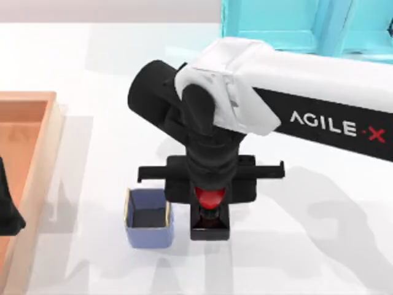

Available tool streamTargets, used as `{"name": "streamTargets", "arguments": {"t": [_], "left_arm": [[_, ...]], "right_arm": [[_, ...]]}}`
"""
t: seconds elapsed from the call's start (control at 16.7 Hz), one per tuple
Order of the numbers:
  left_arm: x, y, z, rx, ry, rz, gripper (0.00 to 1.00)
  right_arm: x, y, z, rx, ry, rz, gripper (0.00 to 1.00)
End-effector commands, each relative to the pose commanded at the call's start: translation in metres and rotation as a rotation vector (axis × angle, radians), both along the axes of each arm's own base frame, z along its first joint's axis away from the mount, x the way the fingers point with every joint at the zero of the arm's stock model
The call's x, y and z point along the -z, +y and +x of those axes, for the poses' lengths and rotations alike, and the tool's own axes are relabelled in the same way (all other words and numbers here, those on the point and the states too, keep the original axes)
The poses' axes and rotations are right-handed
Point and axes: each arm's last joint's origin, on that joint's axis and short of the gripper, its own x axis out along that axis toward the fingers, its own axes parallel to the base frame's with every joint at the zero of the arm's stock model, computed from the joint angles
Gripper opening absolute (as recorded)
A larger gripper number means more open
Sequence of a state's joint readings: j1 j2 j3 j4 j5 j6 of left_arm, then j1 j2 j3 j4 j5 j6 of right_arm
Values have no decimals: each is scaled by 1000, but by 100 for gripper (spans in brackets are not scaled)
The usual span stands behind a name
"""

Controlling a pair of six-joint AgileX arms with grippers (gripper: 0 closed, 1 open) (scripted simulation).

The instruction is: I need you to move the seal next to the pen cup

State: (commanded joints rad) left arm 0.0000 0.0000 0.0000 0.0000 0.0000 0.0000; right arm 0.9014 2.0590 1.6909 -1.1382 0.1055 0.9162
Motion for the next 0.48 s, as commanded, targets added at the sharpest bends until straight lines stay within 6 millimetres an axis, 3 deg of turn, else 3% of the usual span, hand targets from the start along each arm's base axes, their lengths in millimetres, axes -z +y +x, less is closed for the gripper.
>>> {"name": "streamTargets", "arguments": {"t": [0.42,0.48], "left_arm": [[0,0,0,0,0,0,100],[0,0,0,0,0,0,100]], "right_arm": [[0,0,0,0,0,0,98],[0,0,0,0,0,0,100]]}}
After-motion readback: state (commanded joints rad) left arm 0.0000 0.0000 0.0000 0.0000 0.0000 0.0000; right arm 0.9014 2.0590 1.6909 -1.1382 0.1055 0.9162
